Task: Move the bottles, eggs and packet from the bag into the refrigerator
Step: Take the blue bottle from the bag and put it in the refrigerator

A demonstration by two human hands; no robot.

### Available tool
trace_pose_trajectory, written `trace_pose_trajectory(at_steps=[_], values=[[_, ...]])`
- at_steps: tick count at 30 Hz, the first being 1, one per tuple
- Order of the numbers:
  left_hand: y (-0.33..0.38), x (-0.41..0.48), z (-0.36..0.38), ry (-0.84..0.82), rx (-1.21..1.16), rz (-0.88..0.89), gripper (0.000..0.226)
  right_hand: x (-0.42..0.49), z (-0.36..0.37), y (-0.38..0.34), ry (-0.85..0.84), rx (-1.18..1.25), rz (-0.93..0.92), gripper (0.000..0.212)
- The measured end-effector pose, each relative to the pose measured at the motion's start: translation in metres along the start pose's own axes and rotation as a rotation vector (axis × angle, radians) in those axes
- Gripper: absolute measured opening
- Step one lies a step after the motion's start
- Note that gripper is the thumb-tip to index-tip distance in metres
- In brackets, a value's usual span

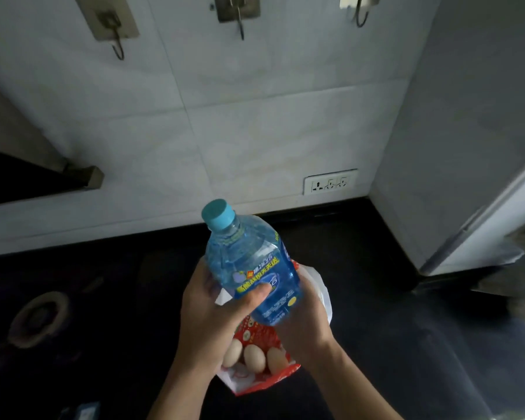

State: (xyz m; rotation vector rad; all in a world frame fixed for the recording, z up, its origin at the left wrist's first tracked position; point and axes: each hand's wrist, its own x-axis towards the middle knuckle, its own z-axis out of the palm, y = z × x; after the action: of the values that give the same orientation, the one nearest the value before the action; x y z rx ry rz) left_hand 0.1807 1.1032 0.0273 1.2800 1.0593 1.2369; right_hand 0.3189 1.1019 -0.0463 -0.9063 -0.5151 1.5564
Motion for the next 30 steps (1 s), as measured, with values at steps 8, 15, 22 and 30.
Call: trace_pose_trajectory(at_steps=[8,15,22,30], values=[[0.012,-0.025,-0.003,-0.089,-0.032,-0.002,0.060,-0.046,0.033,-0.004,-0.075,0.454,-0.075,0.061],[0.011,-0.050,-0.020,-0.172,-0.053,-0.036,0.067,-0.063,0.030,0.039,-0.016,0.556,-0.025,0.069],[0.021,-0.078,-0.038,-0.166,-0.027,-0.035,0.068,-0.089,0.049,0.051,-0.037,0.547,0.032,0.060],[0.038,-0.110,-0.049,0.022,0.043,0.006,0.066,-0.105,0.071,0.051,-0.146,0.573,0.144,0.052]])
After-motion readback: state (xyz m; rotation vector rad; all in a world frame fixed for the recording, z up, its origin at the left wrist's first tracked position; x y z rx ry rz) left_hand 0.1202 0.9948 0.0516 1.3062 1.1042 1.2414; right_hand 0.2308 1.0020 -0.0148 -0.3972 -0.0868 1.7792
